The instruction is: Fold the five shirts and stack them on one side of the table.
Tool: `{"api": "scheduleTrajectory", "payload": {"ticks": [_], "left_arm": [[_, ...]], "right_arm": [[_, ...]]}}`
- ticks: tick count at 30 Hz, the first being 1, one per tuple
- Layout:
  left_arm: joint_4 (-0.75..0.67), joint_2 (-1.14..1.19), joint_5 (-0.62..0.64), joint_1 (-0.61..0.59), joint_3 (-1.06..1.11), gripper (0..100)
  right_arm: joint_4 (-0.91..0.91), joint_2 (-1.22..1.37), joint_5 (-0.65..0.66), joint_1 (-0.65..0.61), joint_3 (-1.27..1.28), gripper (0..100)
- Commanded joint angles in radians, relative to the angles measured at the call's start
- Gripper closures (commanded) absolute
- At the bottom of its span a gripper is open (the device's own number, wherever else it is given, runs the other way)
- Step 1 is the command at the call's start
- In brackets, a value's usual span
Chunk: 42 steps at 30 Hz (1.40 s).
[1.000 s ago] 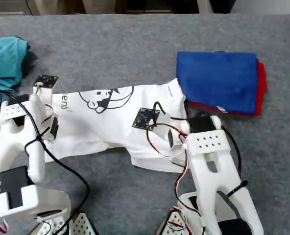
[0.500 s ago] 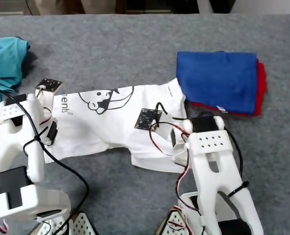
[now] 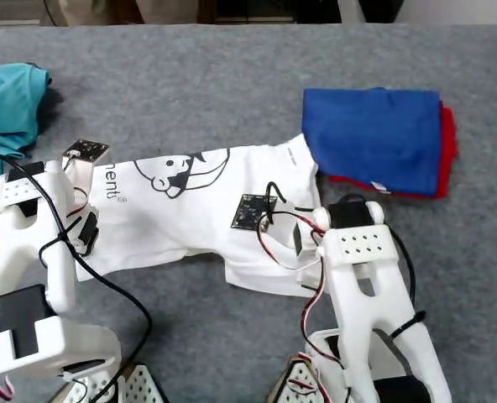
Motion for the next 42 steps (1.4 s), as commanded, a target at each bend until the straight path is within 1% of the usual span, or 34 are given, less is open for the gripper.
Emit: {"api": "scheduleTrajectory", "payload": {"ticks": [1, 5, 14, 18, 22, 26, 37, 38, 40, 42], "left_arm": [[0.014, -0.005, -0.04, -0.002, -0.038, 98], [0.032, -0.007, -0.049, -0.012, -0.048, 98], [0.183, -0.007, -0.049, -0.044, -0.181, 98], [0.18, -0.004, -0.051, -0.032, -0.157, 98], [0.18, -0.005, -0.1, -0.044, -0.115, 98], [0.184, -0.005, -0.121, -0.058, -0.101, 98], [0.186, 0.002, -0.117, -0.061, -0.104, 97], [0.187, 0.002, -0.115, -0.063, -0.106, 95], [0.187, -0.004, -0.098, -0.075, -0.101, 87], [0.187, -0.005, -0.037, -0.095, -0.117, 83]], "right_arm": [[0.002, -0.025, 0.011, 0.013, 0.001, 99.7], [0.0, -0.025, 0.011, 0.012, 0.001, 99.7], [-0.002, -0.025, 0.011, 0.01, -0.001, 99.7], [-0.002, -0.025, 0.012, 0.01, -0.002, 99.7], [-0.015, -0.024, 0.011, 0.013, 0.001, 99.7], [-0.015, -0.024, 0.011, 0.01, -0.001, 99.7], [-0.012, -0.024, 0.012, 0.01, -0.002, 99.3], [-0.009, -0.024, 0.012, 0.01, -0.004, 97.7], [-0.008, -0.025, 0.011, 0.01, -0.005, 90.8], [-0.008, -0.025, 0.012, 0.008, -0.007, 82.3]]}}
